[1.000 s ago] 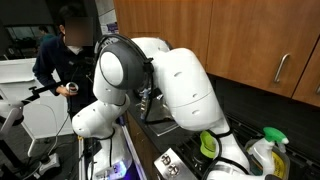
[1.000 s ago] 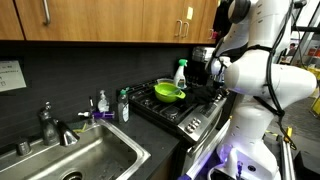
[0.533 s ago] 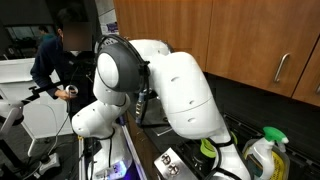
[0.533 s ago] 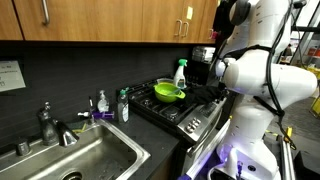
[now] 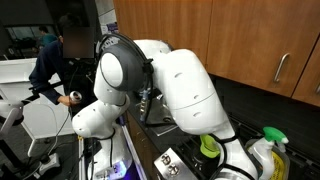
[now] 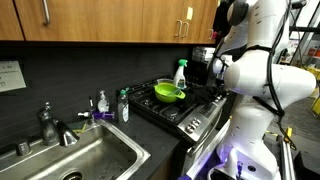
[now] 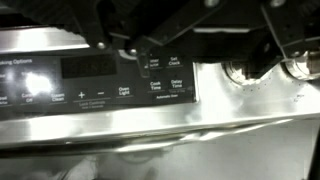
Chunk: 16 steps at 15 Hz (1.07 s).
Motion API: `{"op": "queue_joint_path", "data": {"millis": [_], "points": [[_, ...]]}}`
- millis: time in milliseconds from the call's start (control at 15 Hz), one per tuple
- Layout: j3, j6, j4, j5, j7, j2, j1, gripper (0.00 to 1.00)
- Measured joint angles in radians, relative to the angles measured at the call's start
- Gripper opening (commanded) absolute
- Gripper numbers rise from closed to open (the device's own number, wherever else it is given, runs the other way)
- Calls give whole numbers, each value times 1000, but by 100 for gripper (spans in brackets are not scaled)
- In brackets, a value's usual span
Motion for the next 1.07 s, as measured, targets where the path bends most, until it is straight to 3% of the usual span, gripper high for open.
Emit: {"op": "queue_joint_path", "data": {"millis": [333,1000,1067], "points": [[-12,-8,82,-26,64,53,31,100],[-21,-86,254,-27,92,206,19,99],[-21,-96,262,-27,92,209,18,75]]}}
